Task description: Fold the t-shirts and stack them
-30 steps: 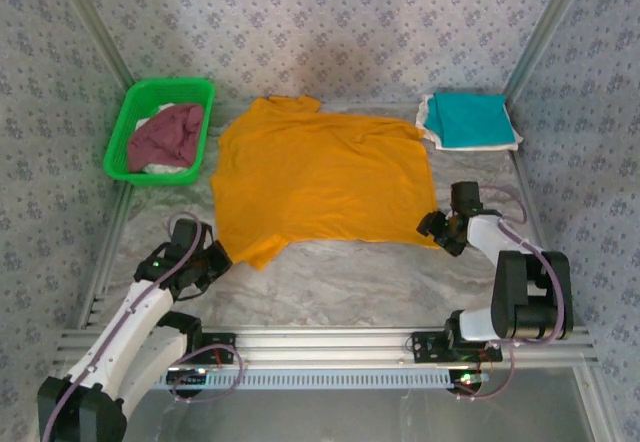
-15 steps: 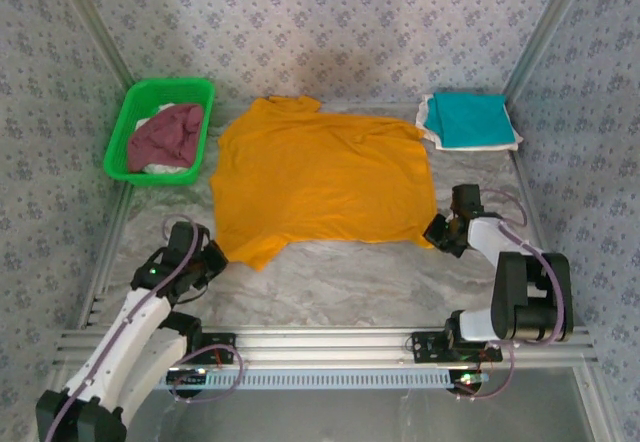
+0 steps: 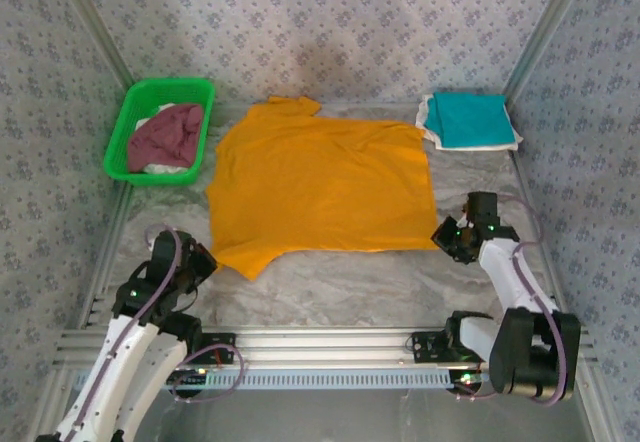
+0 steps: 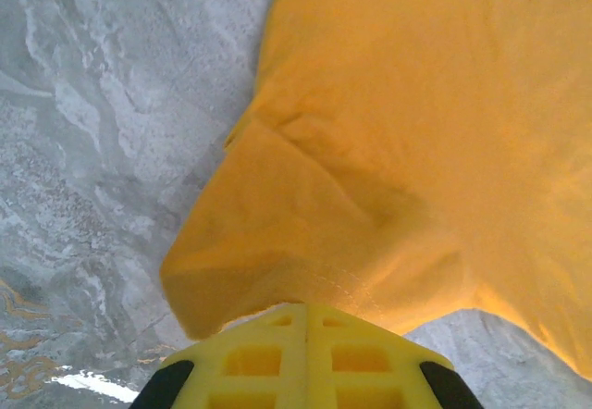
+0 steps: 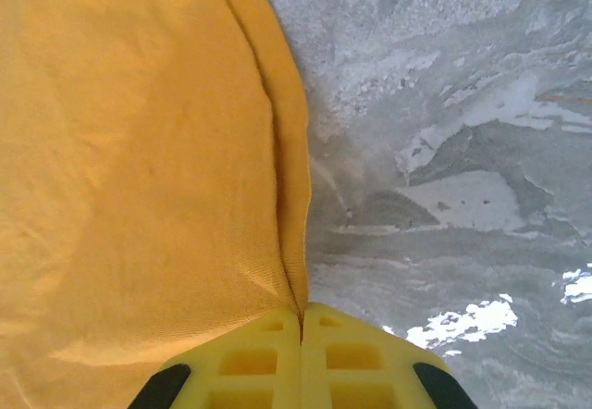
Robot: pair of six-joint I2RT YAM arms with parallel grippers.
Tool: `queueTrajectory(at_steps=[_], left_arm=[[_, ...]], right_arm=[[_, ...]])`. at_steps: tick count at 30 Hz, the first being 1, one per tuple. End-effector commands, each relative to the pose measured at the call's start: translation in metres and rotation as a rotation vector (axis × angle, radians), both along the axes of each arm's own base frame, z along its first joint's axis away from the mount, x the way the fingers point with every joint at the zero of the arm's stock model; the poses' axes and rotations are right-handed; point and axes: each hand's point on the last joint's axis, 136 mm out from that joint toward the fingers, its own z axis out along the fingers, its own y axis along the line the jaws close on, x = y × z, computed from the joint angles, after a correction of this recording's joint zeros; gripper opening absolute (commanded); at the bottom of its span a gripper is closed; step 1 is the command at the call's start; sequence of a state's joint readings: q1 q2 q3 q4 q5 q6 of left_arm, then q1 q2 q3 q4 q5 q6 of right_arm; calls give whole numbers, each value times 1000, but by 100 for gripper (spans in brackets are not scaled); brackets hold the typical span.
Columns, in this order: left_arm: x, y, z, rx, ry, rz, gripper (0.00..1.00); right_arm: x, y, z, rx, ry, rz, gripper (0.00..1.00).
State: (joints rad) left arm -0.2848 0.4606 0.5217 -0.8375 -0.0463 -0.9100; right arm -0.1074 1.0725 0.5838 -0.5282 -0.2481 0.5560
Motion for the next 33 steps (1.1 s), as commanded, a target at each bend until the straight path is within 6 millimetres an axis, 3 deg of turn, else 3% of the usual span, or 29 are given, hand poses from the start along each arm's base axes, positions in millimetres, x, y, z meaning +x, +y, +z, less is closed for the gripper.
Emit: queueTrajectory(at_steps=[1, 4, 9, 15, 24, 33], left_arm=[[-1, 0, 16, 10, -46, -22, 0], [8, -3, 33, 25, -103, -54, 0], [38, -10, 65, 117, -144, -144, 0], [81, -28, 67, 181, -46, -264, 0], [142, -23, 77, 218, -6, -307, 0], [202, -21, 72, 248, 35, -371, 0]], right_arm=[[-15, 2, 3, 17, 41, 1, 0], [-16, 3, 7, 4, 34, 29, 0], [1, 0, 15, -18, 20, 40, 0], [21, -3, 21, -62, 21, 66, 0], [51, -6, 21, -60, 66, 106, 0], [88, -16, 26, -59, 68, 96, 0]])
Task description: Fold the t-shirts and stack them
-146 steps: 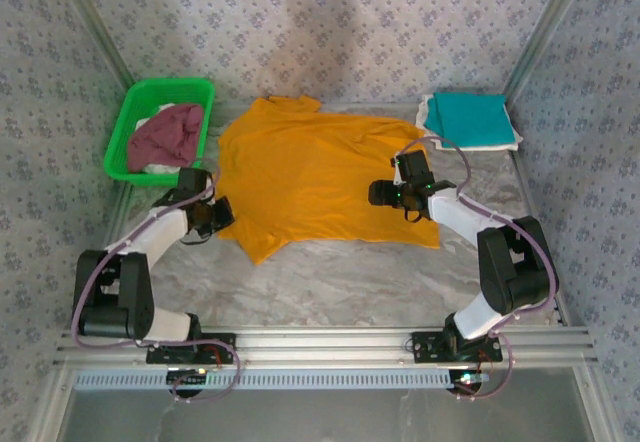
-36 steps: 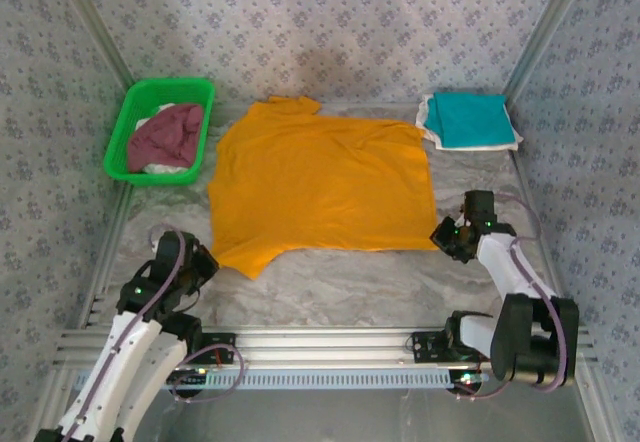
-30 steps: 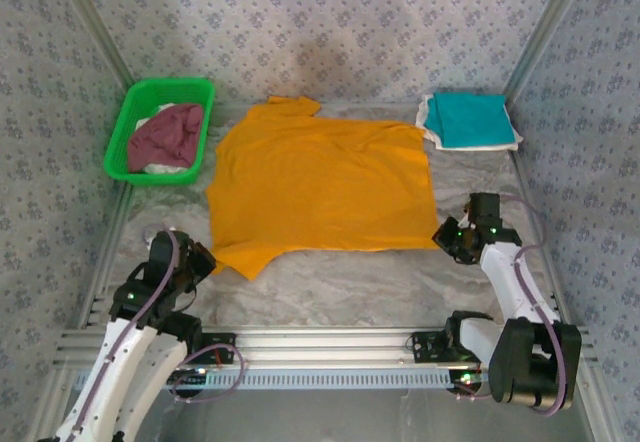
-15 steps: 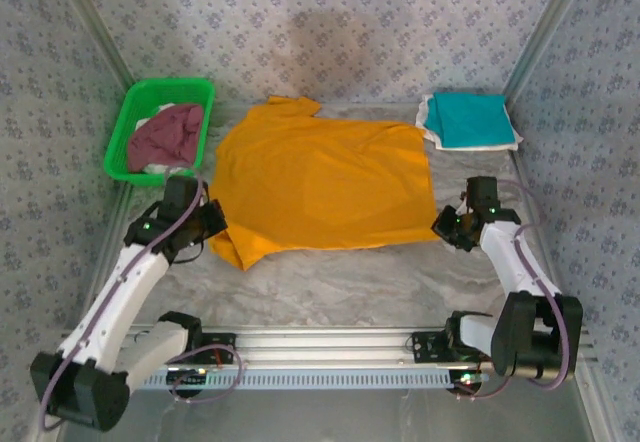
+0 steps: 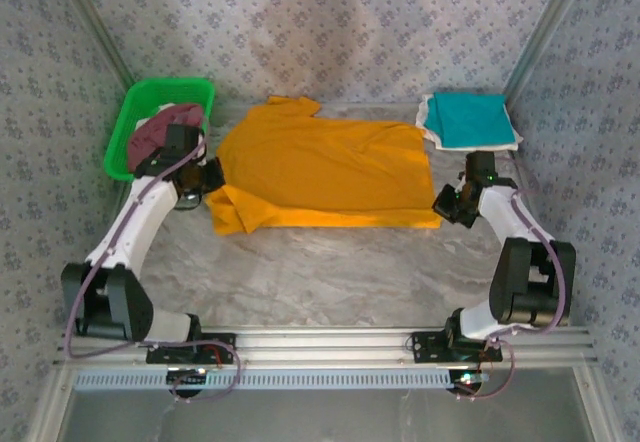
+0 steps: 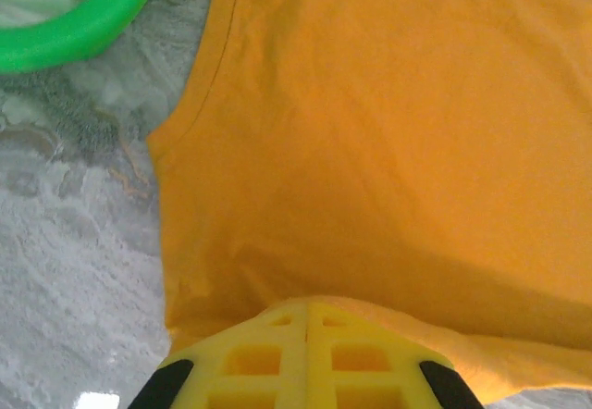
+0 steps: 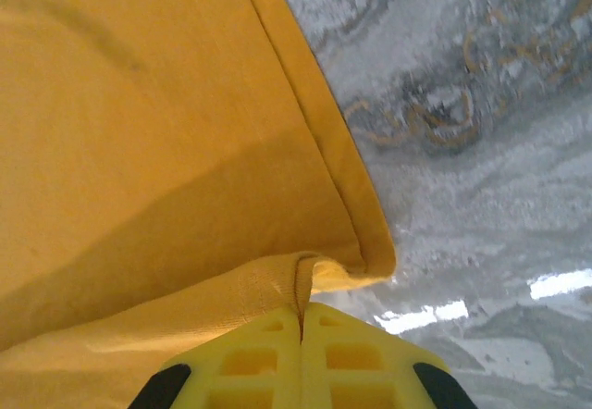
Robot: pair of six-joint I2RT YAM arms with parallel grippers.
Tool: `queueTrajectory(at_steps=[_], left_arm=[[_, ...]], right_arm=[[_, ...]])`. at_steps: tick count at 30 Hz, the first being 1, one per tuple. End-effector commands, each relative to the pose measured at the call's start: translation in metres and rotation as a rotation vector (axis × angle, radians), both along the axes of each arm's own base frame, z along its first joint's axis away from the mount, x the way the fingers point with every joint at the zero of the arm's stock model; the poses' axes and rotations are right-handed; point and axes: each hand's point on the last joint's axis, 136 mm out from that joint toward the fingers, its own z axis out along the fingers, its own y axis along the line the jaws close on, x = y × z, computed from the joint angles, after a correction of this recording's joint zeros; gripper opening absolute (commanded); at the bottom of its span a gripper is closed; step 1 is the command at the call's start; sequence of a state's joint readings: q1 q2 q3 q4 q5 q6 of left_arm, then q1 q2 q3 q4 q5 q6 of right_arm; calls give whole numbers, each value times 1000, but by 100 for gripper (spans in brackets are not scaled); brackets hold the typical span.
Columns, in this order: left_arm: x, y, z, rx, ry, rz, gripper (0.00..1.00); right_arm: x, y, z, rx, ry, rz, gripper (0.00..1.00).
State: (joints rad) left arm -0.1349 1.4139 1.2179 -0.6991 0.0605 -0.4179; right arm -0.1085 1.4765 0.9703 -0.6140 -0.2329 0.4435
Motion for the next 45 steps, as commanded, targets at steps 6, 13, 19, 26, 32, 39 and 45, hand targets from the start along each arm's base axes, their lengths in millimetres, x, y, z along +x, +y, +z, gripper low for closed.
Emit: queueTrajectory(at_steps=[6, 13, 19, 26, 32, 39, 45], left_arm=[[52, -10, -3, 10, -1, -96, 0], [115, -11, -13, 51, 10, -136, 29], [129, -8, 6, 57, -59, -71, 46], [63, -62, -28, -19, -16, -160, 47], [10, -83, -90, -5, 205, -199, 52], [-6, -87, -115, -3, 256, -179, 56], [13, -88, -126, 28, 211, -179, 18]], right_arm=[[39, -9, 7, -14, -25, -4, 0], [80, -13, 1, 4, 2, -2, 31], [96, -13, 22, -47, -64, 20, 46], [71, 47, 39, -160, -174, 231, 53], [60, 85, 13, -153, -151, 314, 53], [71, 94, 11, -147, -158, 323, 54], [73, 99, 15, -124, -168, 331, 54]])
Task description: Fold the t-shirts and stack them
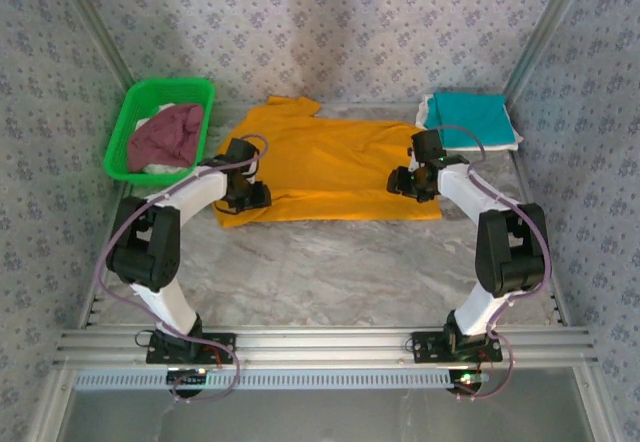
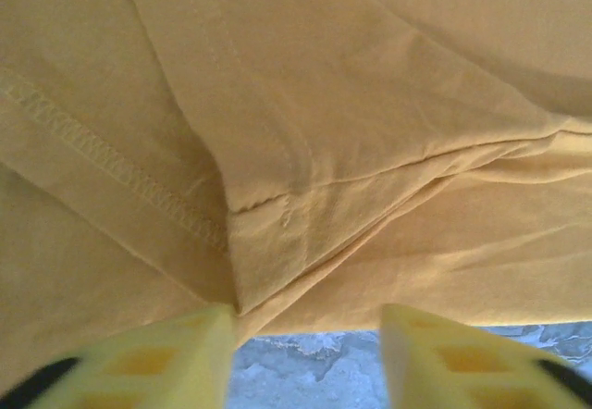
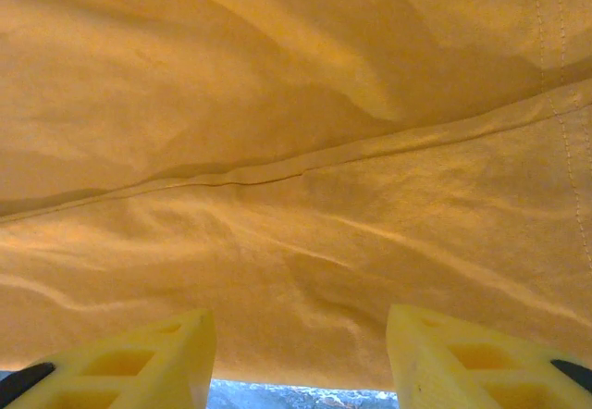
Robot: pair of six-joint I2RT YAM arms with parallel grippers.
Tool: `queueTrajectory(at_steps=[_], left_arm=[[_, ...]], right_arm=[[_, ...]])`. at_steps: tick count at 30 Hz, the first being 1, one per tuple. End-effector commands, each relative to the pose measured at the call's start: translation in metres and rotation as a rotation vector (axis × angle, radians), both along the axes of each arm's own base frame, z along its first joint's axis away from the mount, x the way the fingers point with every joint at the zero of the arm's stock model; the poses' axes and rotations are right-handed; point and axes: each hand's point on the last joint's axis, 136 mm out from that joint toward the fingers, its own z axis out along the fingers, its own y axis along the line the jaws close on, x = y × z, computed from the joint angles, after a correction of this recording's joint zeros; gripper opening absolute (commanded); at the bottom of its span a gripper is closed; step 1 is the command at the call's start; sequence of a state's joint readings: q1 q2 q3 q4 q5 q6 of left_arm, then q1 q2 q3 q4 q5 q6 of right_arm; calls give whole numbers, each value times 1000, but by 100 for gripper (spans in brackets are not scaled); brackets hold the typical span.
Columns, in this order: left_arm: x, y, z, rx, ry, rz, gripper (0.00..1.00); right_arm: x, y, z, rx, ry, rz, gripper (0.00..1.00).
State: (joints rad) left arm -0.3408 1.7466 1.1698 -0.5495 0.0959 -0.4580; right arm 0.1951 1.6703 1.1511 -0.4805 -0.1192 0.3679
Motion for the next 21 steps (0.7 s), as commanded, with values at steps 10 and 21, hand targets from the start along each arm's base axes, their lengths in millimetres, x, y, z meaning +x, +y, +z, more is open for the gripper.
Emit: queueTrajectory(at_steps=[10, 21], left_arm=[[55, 0, 39, 165, -146, -81, 0], [123, -21, 48, 277, -192, -253, 0]], right_arm=[[3, 0, 15, 3, -50, -1, 54], [-4, -2, 11, 21, -43, -6, 54]])
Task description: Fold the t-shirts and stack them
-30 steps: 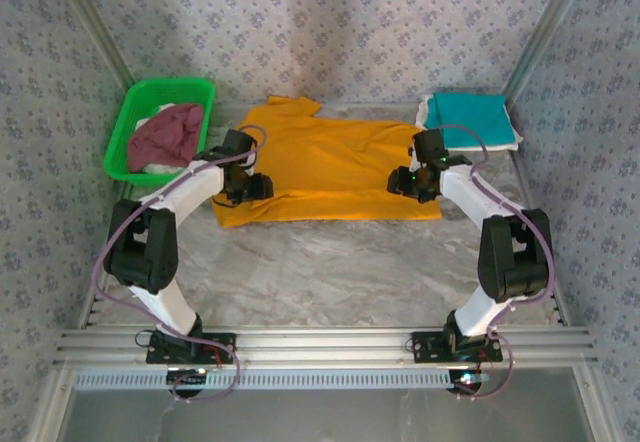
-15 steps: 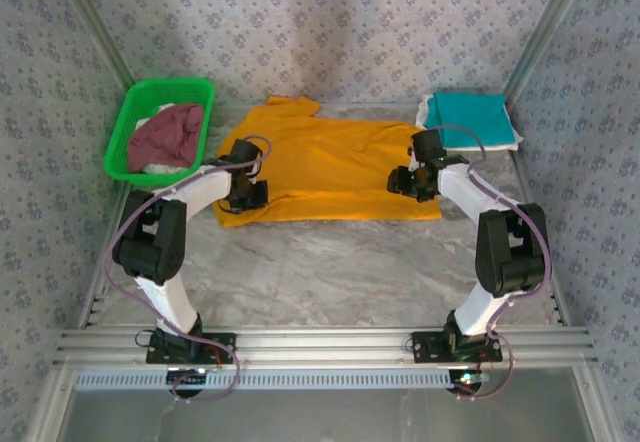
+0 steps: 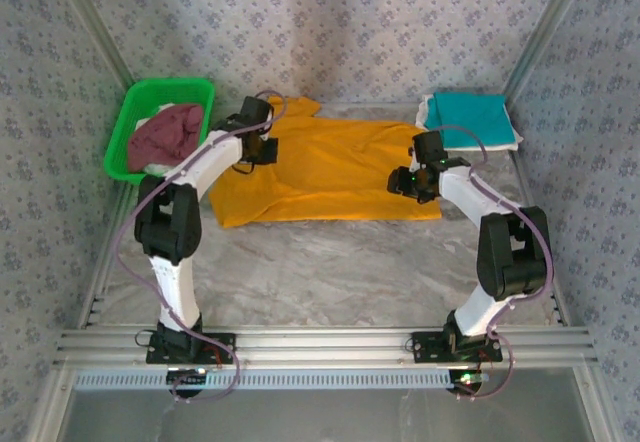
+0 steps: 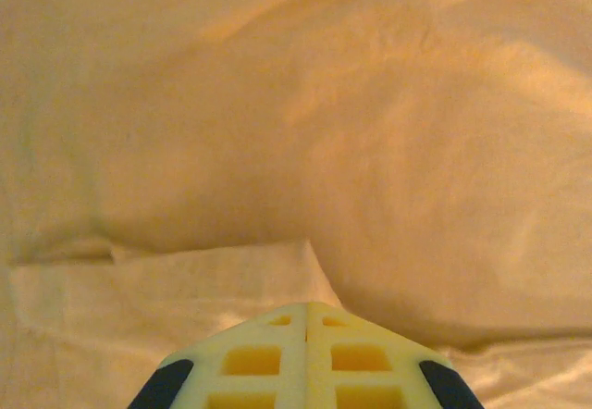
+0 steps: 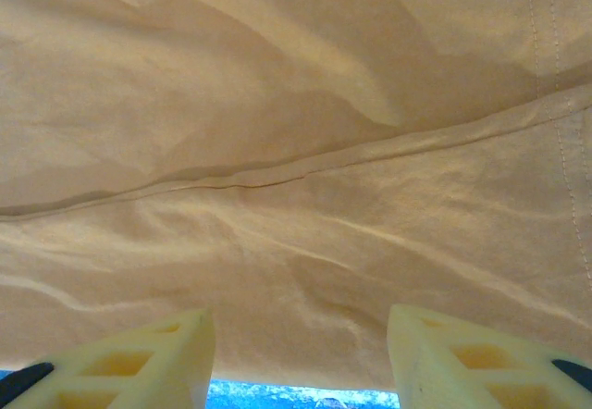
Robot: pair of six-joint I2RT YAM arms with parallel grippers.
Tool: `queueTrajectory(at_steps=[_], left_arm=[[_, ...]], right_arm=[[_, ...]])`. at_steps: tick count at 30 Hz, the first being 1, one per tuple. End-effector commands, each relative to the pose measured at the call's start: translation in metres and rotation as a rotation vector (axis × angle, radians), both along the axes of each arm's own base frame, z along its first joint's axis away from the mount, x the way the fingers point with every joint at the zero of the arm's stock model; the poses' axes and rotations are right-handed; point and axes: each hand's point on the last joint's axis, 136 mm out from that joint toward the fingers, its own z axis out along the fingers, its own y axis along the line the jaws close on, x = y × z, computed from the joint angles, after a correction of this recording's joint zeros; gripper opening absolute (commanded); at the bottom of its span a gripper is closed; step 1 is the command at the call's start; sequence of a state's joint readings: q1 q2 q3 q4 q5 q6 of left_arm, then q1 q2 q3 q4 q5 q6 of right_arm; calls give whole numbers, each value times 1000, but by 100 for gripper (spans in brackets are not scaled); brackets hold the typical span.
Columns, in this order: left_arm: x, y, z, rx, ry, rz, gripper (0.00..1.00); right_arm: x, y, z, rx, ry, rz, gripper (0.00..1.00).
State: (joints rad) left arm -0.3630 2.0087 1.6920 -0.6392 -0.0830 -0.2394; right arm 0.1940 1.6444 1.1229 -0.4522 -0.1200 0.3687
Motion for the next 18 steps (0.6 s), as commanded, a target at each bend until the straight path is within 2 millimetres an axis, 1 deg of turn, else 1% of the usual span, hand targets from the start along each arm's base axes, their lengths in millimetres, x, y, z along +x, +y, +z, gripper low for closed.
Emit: queueTrajectory(at_steps=[1, 2, 3, 4, 5, 8, 9, 10, 11, 12, 13, 14, 15, 17, 18], left_arm=[[12, -1, -16, 128, 60, -107, 5], [18, -2, -18, 149, 66, -122, 23], [20, 0, -22, 173, 79, -127, 34], [28, -2, -14, 189, 52, -133, 34], [32, -2, -8, 207, 34, -136, 33], [34, 0, 28, 201, -58, -87, 38], [28, 1, 44, 168, -106, -62, 39], [20, 2, 55, 131, -141, -45, 41], [13, 3, 69, 76, -201, -25, 45], [2, 7, 75, 24, -236, -5, 49], [-8, 12, 76, -25, -247, 17, 52], [-20, 19, 70, -84, -239, 48, 54], [-28, 27, 62, -138, -216, 73, 54], [-45, 47, 36, -241, -131, 129, 55], [-49, 58, 22, -248, -95, 152, 56]], right_arm=[[-2, -1, 8, 18, -20, -2, 54], [-3, -1, 8, 22, -18, -1, 54], [-3, 0, 9, 27, -19, 1, 54], [-3, 0, 9, 29, -20, 3, 54], [-3, 0, 10, 30, -21, 3, 54], [-4, 3, 11, 31, -30, 24, 54], [-5, 2, 12, 19, -35, 26, 54], [-5, -1, 12, 10, -34, 19, 54], [-7, -3, 12, 6, -34, 12, 54], [-9, -6, 11, 7, -34, 1, 54], [-9, -8, 11, 12, -38, -13, 55], [-8, -13, 11, 24, -45, -32, 55], [-7, -16, 11, 40, -47, -51, 55], [-5, -22, 10, 72, -54, -79, 55], [-4, -24, 10, 81, -59, -85, 55]])
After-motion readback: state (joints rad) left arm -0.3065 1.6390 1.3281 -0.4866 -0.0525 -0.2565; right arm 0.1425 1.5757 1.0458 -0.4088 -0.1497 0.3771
